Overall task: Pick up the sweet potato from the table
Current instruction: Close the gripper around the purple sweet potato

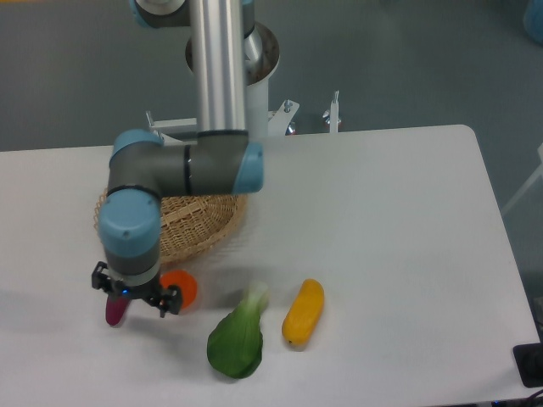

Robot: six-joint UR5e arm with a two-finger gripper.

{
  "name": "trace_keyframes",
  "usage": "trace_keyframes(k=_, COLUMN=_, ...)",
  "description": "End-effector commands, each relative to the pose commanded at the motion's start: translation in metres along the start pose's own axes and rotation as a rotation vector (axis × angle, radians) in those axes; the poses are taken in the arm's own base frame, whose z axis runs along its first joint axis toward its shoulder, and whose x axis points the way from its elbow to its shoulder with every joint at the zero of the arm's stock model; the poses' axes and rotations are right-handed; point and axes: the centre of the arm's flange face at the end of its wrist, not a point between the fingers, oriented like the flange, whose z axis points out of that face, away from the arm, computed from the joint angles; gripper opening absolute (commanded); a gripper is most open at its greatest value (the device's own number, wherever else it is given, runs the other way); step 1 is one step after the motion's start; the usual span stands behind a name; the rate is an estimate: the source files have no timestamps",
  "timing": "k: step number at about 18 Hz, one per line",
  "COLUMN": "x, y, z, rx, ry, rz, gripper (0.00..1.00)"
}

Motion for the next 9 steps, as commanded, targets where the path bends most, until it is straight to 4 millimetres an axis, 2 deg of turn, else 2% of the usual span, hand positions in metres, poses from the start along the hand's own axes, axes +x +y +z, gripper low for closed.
trace_keyframes(k=9, x=0.018, y=-0.001, z=0.028, rx=-0.036, ry=0.005, rz=-0.016, gripper=1.0)
